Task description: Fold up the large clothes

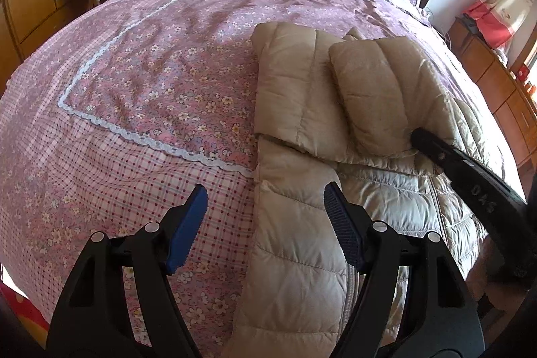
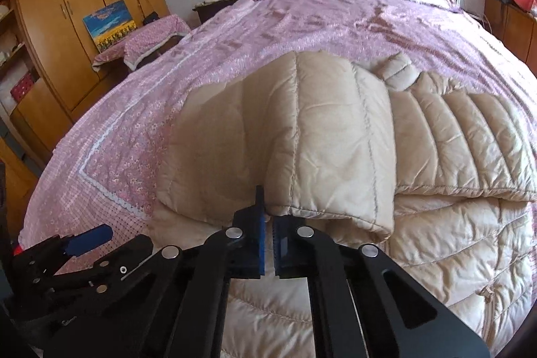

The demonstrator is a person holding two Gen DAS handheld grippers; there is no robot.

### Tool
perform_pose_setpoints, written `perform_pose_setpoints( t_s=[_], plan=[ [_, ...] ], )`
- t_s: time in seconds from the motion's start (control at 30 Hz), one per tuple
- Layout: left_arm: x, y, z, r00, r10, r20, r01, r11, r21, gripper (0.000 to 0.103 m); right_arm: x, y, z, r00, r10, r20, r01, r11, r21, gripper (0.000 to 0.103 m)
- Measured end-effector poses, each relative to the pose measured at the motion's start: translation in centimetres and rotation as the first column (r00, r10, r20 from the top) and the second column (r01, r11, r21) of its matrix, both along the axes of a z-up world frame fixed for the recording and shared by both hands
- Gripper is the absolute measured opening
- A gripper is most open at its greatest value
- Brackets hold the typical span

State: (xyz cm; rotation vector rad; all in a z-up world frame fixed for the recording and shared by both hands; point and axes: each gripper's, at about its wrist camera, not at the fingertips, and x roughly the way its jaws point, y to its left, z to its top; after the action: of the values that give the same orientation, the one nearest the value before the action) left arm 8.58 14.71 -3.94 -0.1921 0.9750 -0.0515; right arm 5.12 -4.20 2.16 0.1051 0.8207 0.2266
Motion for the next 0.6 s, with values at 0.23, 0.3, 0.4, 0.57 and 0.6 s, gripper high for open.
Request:
perform_pose_setpoints(
  t_s=[0.23,0.3,0.4,0.57,0.6],
  plan=[
    [0.1,-0.9,0.8,1.000,-0.020,0.016,0.020,1.000,0.009,0.072,-1.6,-2.9,2.3,0.993,-0.074,0.097,0.076,0.997,-0.014,0.003],
    [0.1,-1.4,1.1,0.999,-0.033,0.022,0.032,0.999,0.013,0.072,-2.1,-4.5,3.1,0.987,-0.111,0.118,0.113,0.993,-0.014,0.003],
    [0.2,-2.3,1.5,0.998,-0.053,0.028,0.052,0.998,0.020,0.072,-2.8,-7.0,4.0,0.975,-0.165,0.149,0.169,0.985,-0.019,0.003],
    [0.4,-4.5,2.3,0.994,-0.101,0.044,0.100,0.995,0.031,0.072,-3.8,-11.5,4.8,0.955,-0.246,0.163,0.253,0.967,-0.020,0.003],
    [0.4,-4.9,2.4,0.993,-0.109,0.047,0.108,0.994,0.032,0.072,-4.0,-12.6,4.8,0.950,-0.267,0.162,0.274,0.961,-0.023,0.003]
  ],
)
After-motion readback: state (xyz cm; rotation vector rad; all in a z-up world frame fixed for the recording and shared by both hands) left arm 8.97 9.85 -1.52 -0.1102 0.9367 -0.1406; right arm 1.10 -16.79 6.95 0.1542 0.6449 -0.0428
